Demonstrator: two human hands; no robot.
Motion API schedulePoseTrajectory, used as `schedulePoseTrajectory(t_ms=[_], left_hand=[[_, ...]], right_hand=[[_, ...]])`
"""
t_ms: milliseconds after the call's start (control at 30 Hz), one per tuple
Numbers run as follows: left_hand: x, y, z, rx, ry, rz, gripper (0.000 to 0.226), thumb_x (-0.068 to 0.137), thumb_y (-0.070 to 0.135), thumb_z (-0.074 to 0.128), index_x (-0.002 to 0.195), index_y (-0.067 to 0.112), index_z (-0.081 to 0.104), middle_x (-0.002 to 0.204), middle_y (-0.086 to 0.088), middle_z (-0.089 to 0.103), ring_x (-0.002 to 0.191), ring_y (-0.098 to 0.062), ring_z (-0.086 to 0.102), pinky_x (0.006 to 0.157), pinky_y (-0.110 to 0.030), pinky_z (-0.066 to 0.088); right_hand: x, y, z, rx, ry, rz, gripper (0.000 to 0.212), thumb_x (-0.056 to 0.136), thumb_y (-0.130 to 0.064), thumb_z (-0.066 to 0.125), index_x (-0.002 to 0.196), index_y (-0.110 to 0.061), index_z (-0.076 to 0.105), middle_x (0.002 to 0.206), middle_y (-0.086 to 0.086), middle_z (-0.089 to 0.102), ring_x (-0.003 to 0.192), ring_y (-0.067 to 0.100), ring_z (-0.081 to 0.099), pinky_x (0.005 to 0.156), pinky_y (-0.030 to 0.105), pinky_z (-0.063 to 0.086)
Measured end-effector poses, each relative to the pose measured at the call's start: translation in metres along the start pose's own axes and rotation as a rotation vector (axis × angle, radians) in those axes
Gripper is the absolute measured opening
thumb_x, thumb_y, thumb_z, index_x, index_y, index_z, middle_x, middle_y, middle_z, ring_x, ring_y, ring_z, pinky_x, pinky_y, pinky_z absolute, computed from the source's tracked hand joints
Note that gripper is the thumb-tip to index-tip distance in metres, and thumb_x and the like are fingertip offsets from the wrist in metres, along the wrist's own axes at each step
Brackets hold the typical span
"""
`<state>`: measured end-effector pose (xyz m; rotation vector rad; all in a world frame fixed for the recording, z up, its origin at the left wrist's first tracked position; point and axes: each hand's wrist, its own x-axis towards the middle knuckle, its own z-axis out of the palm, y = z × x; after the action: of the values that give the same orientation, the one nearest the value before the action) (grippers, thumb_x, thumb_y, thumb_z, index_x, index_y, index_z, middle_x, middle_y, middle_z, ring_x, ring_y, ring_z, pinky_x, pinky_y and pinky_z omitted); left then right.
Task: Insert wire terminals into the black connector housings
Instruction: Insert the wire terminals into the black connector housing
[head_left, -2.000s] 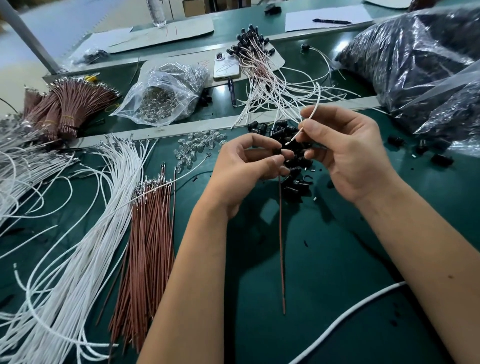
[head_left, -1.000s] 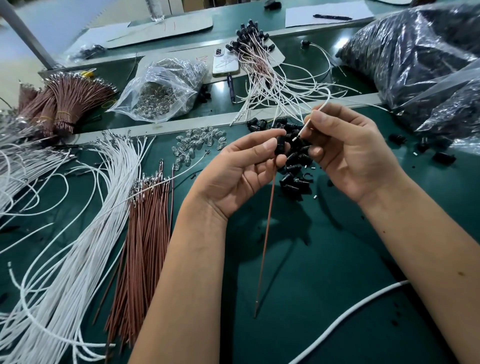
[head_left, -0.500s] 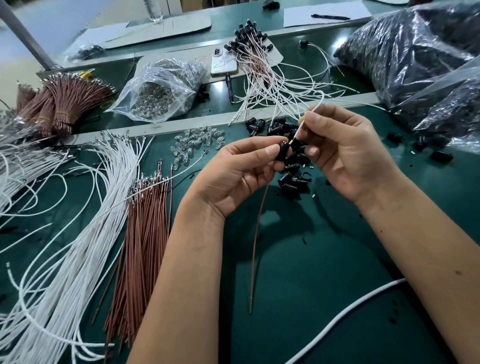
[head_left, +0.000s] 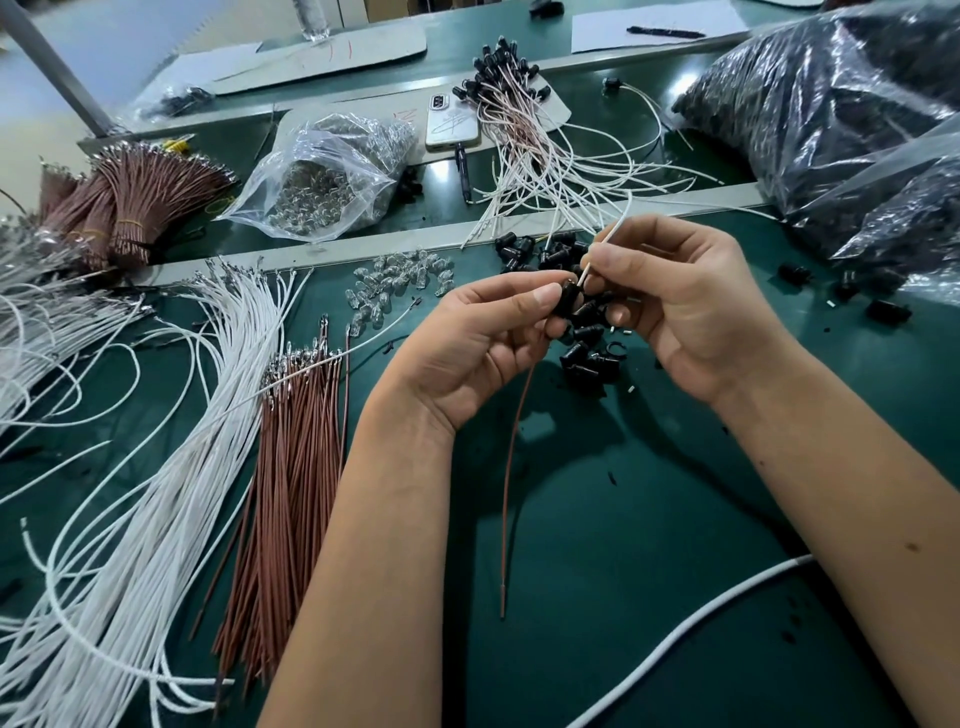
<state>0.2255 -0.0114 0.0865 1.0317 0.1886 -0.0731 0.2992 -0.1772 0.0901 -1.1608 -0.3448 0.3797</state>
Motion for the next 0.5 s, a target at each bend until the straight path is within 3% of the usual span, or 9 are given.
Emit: schedulePoseTrajectory(t_ms=[367,500], left_hand=[[0.0009,-0.0010,0.0015,0.112,0.068,0.070,0.016,0.073,0.013,0.074,0.087,0.012,0.080,0.080,-0.006,0.074,0.066,-0.013,0.067,0.060,-0.016,0.052],[0.0017,-0.0034,0.0034,0.165,0.131,0.072,0.008,0.086,-0.001,0.069,0.090,0.005,0.074,0.077,-0.011,0.074,0.066,-0.017,0.071,0.061,-0.019,0.056]], right_hand=[[0.0008,0.0002,0.0014,-0.016,0.048,0.062,0.012,0.079,-0.008,0.079,0.081,-0.013,0.068,0.072,0.001,0.070,0.062,0.011,0.061,0.047,0.019,0.041],[0.0005,0.0017,0.0024,-0.071,0.063,0.080,0.013,0.088,0.000,0.074,0.083,-0.010,0.067,0.076,0.005,0.068,0.062,0.012,0.060,0.046,0.019,0.042]])
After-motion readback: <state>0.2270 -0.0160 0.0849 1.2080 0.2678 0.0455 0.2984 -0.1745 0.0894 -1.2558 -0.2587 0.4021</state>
